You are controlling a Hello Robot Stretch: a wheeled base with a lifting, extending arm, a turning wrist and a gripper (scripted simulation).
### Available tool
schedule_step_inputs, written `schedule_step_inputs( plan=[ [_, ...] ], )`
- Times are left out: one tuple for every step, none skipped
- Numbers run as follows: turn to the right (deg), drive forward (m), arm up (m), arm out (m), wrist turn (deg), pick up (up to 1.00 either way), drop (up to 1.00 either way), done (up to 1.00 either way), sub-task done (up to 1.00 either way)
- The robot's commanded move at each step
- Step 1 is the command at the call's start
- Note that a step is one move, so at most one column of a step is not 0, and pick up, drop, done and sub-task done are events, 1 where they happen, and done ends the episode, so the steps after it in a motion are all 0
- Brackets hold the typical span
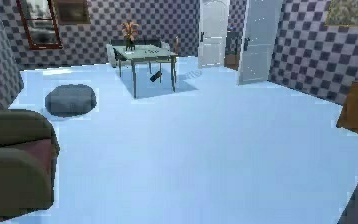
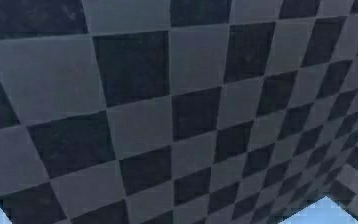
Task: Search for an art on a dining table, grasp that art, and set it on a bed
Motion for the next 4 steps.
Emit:
schedule_step_inputs(
  plan=[
    [0.0,0.3,0.0,0.0,0.0,0.0,0.0,0.0,0.0],
    [-42.0,0.0,0.0,0.0,0.0,0.0,0.0,0.0,0.0],
    [0.0,0.5,0.0,0.0,0.0,0.0,0.0,0.0,0.0],
    [45.0,0.0,0.0,0.0,0.0,0.0,0.0,0.0,0.0]
  ],
)
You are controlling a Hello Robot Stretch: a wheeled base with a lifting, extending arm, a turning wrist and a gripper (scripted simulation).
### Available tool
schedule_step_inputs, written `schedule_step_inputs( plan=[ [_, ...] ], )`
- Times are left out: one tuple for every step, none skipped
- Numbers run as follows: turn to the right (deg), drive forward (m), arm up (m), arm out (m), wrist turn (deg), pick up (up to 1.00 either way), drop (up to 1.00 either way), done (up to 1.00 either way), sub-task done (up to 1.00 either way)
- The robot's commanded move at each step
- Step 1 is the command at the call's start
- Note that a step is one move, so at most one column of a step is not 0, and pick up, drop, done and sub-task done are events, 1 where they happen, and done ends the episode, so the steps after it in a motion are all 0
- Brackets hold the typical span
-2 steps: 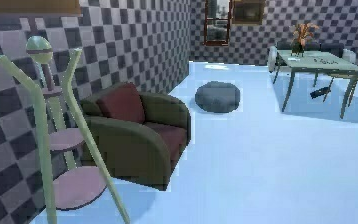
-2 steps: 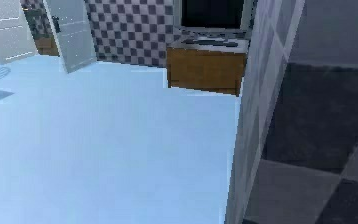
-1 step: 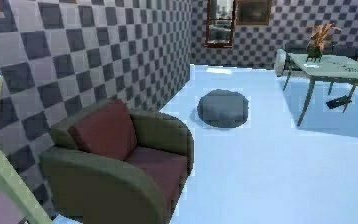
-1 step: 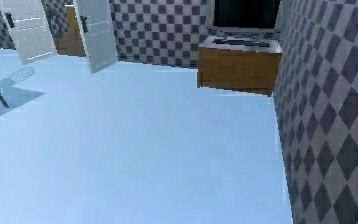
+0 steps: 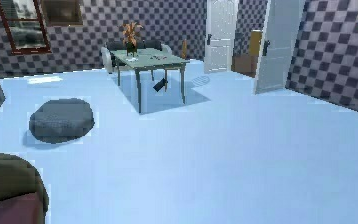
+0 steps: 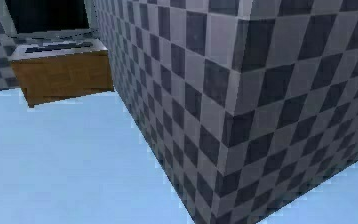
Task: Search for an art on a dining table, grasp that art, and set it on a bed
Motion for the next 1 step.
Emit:
schedule_step_inputs(
  plan=[
    [12.0,0.0,0.0,0.0,0.0,0.0,0.0,0.0,0.0]
  ],
)
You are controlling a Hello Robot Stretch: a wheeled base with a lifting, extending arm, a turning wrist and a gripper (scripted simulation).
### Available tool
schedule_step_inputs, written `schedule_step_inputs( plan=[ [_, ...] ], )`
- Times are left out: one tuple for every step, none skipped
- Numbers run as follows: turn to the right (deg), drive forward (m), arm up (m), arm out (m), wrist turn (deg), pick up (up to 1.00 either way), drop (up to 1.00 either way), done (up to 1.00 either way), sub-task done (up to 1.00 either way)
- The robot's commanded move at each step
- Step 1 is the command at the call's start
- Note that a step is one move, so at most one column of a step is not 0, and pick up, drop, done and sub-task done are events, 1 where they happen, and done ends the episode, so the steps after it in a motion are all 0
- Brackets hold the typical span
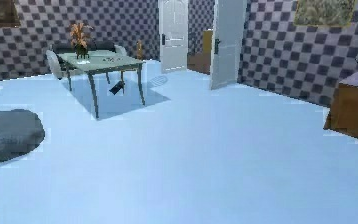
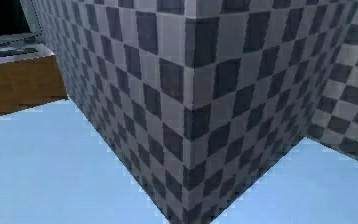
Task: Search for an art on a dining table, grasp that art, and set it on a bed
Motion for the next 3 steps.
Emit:
schedule_step_inputs(
  plan=[
    [0.0,1.0,0.0,0.0,0.0,0.0,0.0,0.0,0.0],
    [0.0,1.0,0.0,0.0,0.0,0.0,0.0,0.0,0.0],
    [0.0,1.0,0.0,0.0,0.0,0.0,0.0,0.0,0.0]
  ],
)
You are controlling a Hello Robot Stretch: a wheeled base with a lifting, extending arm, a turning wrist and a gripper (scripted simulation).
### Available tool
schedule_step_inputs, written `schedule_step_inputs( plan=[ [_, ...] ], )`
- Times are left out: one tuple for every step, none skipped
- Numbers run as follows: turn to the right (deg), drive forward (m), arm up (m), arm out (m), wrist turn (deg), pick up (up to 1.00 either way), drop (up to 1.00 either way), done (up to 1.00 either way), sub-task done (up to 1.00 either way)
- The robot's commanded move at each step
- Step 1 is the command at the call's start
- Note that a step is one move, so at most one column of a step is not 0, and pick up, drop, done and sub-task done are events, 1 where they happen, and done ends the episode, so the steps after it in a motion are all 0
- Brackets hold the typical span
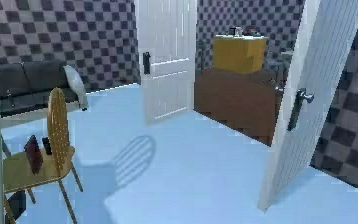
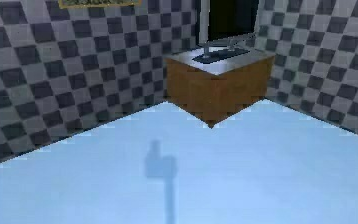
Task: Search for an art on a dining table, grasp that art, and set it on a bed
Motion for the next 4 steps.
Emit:
schedule_step_inputs(
  plan=[
    [0.0,1.0,0.0,0.0,0.0,0.0,0.0,0.0,0.0],
    [18.0,0.0,0.0,0.0,0.0,0.0,0.0,0.0,0.0],
    [0.0,0.1,0.0,0.0,0.0,0.0,0.0,0.0,0.0],
    [-6.0,0.0,0.0,0.0,0.0,0.0,0.0,0.0,0.0]
  ],
)
